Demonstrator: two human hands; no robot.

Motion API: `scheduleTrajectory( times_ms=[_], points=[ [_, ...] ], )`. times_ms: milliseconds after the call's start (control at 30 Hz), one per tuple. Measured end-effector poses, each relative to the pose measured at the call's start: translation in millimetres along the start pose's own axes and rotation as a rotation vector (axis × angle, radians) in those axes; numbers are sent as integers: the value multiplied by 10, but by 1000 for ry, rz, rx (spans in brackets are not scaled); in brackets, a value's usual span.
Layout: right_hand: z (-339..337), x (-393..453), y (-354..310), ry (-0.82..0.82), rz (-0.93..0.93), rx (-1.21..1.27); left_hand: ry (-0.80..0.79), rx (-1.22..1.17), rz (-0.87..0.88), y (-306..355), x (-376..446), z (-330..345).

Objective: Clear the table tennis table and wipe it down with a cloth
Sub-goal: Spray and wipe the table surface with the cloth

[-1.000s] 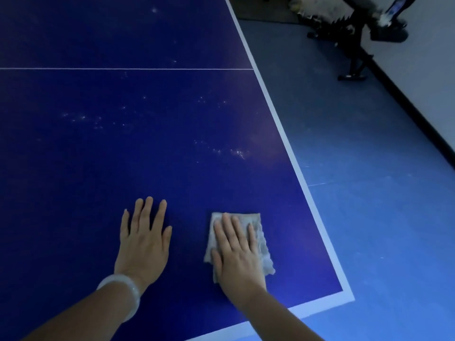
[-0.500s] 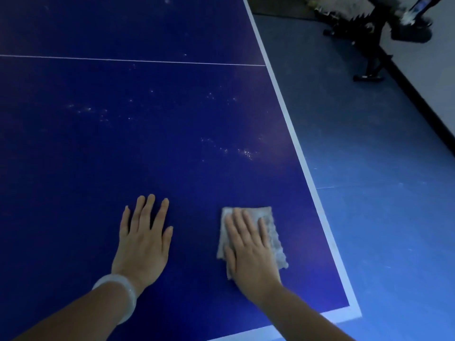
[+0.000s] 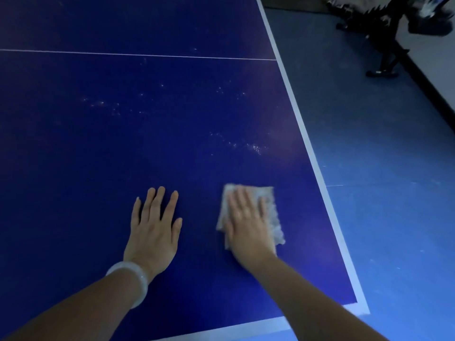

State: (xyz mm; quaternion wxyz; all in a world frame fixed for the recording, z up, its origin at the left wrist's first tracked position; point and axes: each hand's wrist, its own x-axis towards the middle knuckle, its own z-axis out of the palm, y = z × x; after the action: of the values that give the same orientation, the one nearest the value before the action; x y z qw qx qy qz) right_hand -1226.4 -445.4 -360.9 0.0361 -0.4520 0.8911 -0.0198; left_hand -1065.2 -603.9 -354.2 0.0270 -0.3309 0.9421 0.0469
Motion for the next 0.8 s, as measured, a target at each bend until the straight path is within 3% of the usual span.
scheduleTrajectory(
  times_ms=[67,133,200,267,367,433,533,633,700,800],
  points=[
    [-13,-176,-37,-68,-252,-23,-1,-2,-1,0,5,-2],
    [-36,-145,307,-91,-252,-143,3,-6,-4,-3,6,4],
    [-90,-32,761,-87,107,-146,2,-4,-5,-3,1,9],
    [-198,11,1039,-34,524,16,3,3,-2,-4,-3,15],
    [-194,-16,724,21,672,95,-2,20,-6,-7,-1,29],
    [-99,-137,210,34,526,45,-11,17,-9,-7,2,34],
    [37,-553,-462,-4,75,25,-6,17,-6,-9,-2,43],
    [-23,-788,-265,-77,-173,12,4,3,1,-18,-5,54],
    [-76,-824,209,-85,-32,-37,13,-10,-3,-22,-8,60],
    [-167,-943,962,-22,425,17,6,1,-6,-3,-10,37]
  ],
)
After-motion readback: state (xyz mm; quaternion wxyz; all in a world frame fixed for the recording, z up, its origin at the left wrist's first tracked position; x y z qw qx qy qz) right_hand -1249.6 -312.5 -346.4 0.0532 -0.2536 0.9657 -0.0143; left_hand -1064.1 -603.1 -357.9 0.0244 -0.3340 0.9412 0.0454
